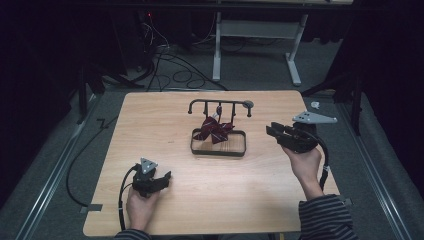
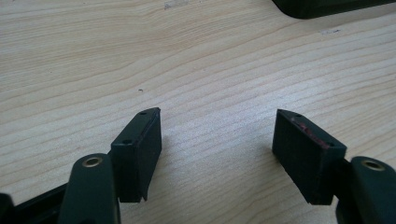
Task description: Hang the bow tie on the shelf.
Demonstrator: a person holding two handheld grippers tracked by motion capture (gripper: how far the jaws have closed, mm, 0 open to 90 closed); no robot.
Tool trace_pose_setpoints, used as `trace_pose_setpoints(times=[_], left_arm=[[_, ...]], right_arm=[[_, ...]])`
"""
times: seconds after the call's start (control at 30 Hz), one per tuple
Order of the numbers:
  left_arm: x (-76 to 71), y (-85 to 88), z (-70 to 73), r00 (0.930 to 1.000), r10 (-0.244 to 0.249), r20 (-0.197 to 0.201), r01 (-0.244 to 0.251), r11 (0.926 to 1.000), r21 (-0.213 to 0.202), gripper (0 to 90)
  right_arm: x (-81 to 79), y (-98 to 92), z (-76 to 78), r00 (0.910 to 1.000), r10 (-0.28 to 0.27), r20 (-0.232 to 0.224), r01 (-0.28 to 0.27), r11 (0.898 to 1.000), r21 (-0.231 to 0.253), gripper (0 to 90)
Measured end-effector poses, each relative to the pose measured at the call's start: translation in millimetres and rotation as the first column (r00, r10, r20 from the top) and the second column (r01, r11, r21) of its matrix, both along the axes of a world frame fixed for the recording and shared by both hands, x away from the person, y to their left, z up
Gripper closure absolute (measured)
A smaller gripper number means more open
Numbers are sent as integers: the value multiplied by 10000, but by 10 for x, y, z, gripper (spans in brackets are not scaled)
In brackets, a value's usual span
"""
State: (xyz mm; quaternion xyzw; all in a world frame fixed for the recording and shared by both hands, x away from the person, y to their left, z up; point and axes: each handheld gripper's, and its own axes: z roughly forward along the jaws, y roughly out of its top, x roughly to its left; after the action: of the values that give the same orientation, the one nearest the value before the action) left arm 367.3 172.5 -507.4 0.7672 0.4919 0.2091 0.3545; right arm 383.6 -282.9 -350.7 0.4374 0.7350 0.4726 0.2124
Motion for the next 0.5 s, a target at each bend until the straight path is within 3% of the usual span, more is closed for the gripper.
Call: trace_pose_setpoints(times=[0.5], left_arm=[[-1,-3,1,10000,-11,-5,11,10000,41,334]], right_arm=[[-132,-138,-152,9995,-239,-196,243,9995,193,707]])
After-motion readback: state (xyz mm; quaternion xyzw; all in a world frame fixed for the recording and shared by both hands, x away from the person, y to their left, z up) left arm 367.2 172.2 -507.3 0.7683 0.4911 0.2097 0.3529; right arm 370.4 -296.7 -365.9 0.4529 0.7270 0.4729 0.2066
